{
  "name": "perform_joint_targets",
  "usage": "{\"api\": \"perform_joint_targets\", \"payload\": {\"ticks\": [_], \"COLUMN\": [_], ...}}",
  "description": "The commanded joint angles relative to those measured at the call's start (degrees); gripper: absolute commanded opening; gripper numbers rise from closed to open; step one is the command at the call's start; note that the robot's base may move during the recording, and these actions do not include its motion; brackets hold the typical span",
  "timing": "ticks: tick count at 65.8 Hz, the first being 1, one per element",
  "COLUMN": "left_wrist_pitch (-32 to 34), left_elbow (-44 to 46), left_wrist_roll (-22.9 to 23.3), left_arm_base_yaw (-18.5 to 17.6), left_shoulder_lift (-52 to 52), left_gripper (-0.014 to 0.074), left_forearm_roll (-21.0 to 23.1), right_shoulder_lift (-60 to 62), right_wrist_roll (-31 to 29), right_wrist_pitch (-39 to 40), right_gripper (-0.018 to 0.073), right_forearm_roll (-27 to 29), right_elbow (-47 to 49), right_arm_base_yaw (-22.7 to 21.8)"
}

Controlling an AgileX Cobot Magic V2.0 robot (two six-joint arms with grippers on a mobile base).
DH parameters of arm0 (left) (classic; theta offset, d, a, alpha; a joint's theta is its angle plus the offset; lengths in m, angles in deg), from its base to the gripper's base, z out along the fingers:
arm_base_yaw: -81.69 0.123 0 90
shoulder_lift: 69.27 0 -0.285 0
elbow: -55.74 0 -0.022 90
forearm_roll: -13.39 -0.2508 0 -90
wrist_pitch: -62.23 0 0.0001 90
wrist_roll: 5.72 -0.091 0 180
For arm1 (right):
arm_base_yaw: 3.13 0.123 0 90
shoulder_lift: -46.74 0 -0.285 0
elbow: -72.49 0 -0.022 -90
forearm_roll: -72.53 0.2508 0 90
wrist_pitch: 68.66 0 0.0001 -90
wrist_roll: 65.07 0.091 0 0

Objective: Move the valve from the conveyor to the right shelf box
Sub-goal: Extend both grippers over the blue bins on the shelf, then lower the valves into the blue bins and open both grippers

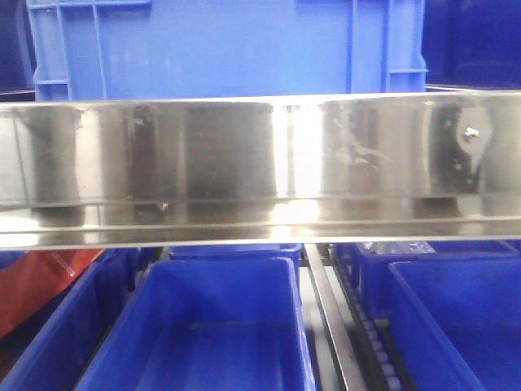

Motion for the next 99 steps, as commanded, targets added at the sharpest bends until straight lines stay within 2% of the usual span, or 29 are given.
{"api": "perform_joint_targets", "payload": {"ticks": [1,99], "left_wrist_pitch": [2.34,3.73], "left_elbow": [0.77,0.77], "left_wrist_roll": [0.28,0.28], "left_arm_base_yaw": [-0.21,-0.21], "left_shoulder_lift": [0.55,0.55], "left_gripper": [-0.0111,-0.0111], "left_forearm_roll": [0.54,0.54], "right_shoulder_lift": [0.6,0.6], "right_wrist_roll": [-0.17,-0.17], "right_wrist_pitch": [3.88,3.88], "right_gripper": [-0.0152,-0.0152], "right_forearm_roll": [-0.15,-0.15], "right_elbow": [1.07,1.07], "right_arm_base_yaw": [0.04,0.04]}}
